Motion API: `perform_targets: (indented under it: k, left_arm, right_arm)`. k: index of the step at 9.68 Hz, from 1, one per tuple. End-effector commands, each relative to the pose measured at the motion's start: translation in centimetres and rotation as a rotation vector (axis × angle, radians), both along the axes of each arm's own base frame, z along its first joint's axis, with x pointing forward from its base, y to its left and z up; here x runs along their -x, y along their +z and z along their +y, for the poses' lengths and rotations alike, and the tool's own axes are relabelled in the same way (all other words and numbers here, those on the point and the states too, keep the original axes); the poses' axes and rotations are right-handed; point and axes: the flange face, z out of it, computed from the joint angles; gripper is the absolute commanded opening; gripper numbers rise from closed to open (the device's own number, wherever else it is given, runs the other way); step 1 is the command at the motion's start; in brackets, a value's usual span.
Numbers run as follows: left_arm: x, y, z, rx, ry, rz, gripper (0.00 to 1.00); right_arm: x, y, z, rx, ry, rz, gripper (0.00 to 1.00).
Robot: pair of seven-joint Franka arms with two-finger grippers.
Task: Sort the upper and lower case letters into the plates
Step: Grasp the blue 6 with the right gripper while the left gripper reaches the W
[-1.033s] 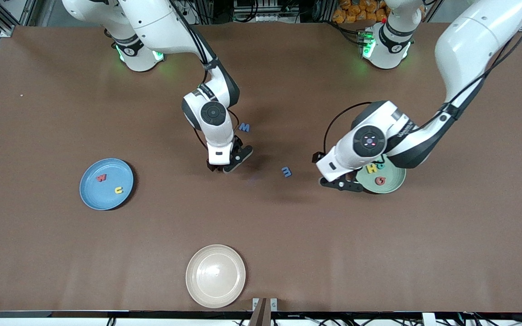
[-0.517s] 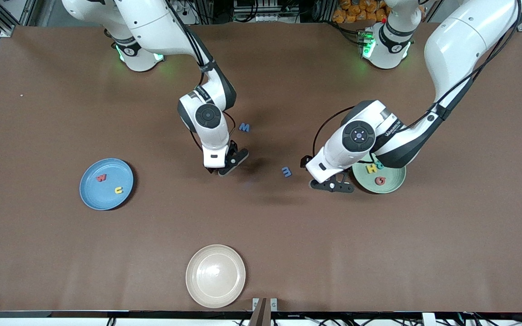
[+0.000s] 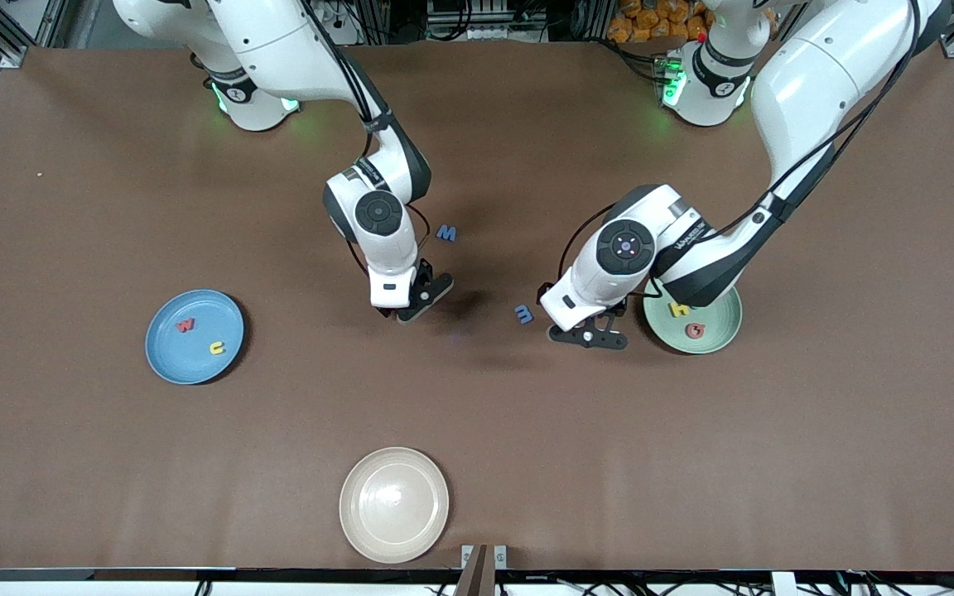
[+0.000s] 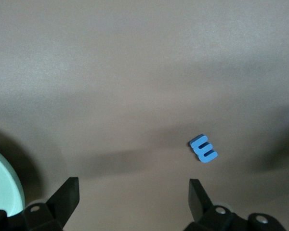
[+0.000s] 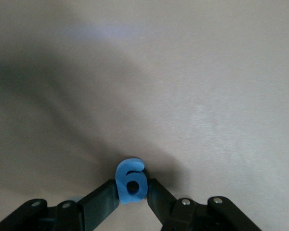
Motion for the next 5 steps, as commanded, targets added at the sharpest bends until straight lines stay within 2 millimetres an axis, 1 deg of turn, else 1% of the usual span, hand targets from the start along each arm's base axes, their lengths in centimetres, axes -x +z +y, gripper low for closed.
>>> perform_targets:
  k: [1,2,3,4,5]
  left_arm:
    - [-0.5,0.5,0.1,0.004,0.026,-0.007,1.00]
    - [-0.4,0.5,-0.2,0.003,0.052,-0.008,1.00]
    - [1.0,0.9,-2.3,-0.003,0.056,-0.016,1.00]
    - [2.8,1.0,-5.0,-0.004,0.060,-0.013,1.00]
    - [4.5,2.0,-8.4,0.005,0.093,-0.030,1.00]
  right_arm:
    - [-3.1,6.1,-5.2,-0.028,-0.136,0.018,0.00]
    - [-4.9,8.2,-9.0,-0.029,-0.206,0.033,0.00]
    - [-6.4,9.1,-13.2,-0.022,-0.272,0.053,0.00]
    - [-7.5,8.6,-17.9,-0.013,-0.339,0.069,0.00]
    - [-8.0,8.5,-21.6,-0.010,-0.393,0.079,0.00]
